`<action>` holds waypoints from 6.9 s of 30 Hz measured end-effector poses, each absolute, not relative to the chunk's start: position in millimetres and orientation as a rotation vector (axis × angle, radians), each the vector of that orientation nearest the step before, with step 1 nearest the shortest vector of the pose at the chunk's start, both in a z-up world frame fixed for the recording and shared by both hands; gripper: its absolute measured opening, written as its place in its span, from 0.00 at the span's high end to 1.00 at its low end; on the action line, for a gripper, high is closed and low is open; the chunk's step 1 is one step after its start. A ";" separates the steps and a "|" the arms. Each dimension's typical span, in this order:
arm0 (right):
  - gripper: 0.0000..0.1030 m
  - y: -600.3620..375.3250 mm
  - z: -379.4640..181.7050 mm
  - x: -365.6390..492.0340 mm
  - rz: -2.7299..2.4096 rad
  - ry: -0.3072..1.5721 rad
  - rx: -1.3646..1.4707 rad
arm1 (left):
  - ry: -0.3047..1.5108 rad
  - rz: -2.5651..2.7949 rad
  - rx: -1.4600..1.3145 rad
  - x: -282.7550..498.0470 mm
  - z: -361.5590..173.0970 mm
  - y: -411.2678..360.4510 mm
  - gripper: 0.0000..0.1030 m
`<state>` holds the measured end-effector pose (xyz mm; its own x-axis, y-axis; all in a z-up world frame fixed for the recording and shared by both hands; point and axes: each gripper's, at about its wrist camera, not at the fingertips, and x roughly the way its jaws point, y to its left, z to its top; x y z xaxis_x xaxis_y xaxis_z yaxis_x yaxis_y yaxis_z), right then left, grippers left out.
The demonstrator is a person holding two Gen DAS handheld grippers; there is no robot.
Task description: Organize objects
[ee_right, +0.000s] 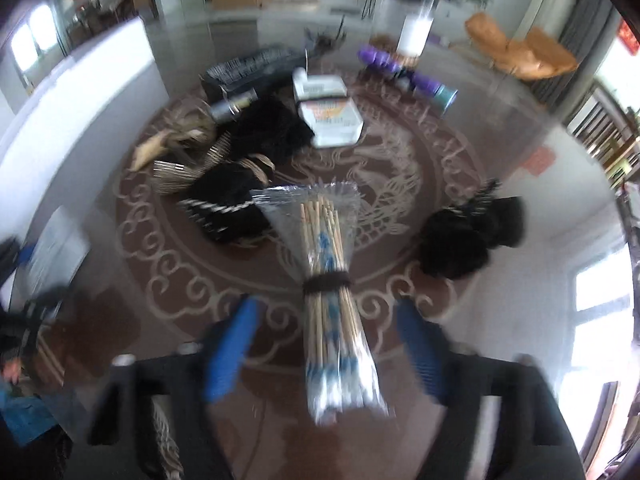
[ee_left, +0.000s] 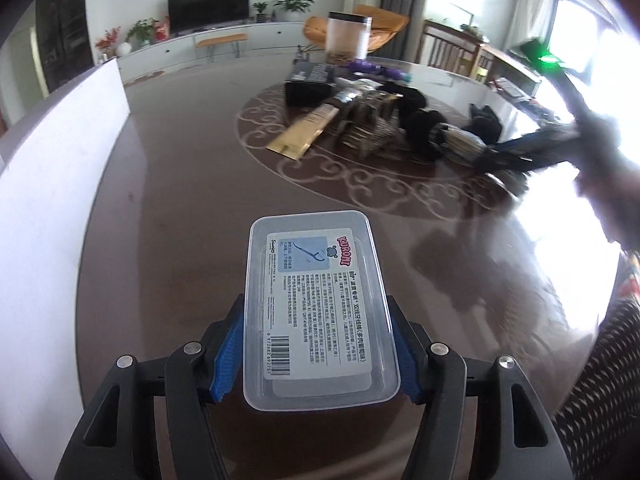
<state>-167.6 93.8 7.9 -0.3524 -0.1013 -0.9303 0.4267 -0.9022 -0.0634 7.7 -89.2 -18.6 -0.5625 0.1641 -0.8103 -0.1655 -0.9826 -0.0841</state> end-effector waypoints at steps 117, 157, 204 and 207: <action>0.00 153.3 -33.4 -70.8 -2.750 0.017 1.440 | 0.065 2.727 -1.401 -79.5 -37.5 -11.5 0.00; 0.00 154.0 -34.7 -72.0 -2.749 0.003 1.431 | 0.065 2.727 -1.400 -80.8 -38.3 -10.7 0.00; 0.38 209.6 -20.7 -255.0 -2.595 -0.409 1.596 | 0.001 2.793 -1.435 -85.6 -40.8 -9.1 0.00; 0.61 175.1 -26.0 -244.6 -2.609 -0.128 1.497 | 0.001 2.793 -1.435 -85.7 -40.5 -9.2 0.00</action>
<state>-244.6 175.1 -25.9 -0.4994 -0.1550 -0.8524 0.0711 -0.9879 0.1380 -85.7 -9.2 -40.5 -0.5822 0.0009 -0.8131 -0.0016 -1.0000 0.0000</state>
